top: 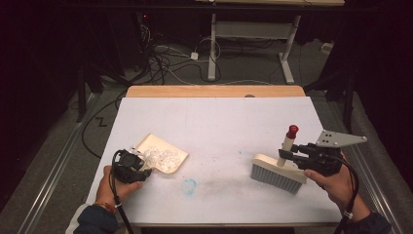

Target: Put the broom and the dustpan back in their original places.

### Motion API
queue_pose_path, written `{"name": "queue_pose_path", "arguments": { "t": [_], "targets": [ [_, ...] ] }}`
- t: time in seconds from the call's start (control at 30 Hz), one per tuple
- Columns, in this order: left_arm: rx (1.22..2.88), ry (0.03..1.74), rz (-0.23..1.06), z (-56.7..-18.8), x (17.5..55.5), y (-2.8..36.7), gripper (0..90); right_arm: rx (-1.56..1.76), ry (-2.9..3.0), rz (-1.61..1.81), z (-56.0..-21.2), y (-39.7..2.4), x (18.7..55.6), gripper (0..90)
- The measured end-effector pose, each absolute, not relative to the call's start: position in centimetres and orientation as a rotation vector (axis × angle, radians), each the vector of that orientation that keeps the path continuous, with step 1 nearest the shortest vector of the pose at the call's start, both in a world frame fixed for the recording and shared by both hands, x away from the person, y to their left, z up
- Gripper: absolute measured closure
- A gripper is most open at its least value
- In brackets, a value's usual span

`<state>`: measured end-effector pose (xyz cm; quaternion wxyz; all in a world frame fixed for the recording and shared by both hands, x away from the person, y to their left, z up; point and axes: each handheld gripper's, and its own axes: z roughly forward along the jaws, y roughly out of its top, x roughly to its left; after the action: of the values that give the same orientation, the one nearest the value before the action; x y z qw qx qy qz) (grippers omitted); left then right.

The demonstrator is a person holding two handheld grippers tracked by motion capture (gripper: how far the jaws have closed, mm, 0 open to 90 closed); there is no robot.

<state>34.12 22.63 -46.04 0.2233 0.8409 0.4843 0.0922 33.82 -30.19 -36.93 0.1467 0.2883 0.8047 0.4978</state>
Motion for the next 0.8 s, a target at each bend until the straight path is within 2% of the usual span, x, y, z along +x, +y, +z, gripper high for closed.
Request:
{"name": "queue_pose_path", "arguments": {
  "t": [0.33,0.8],
  "targets": [
    [2.317,1.301,0.242,-45.7,32.9,21.2,51.3,0.934,2.329,1.361,-37.4,-29.2,38.8,65.4],
    [2.370,1.181,0.264,-45.4,30.9,20.7,46.8,1.051,2.280,1.214,-39.3,-27.0,43.1,62.6]
  ]
}}
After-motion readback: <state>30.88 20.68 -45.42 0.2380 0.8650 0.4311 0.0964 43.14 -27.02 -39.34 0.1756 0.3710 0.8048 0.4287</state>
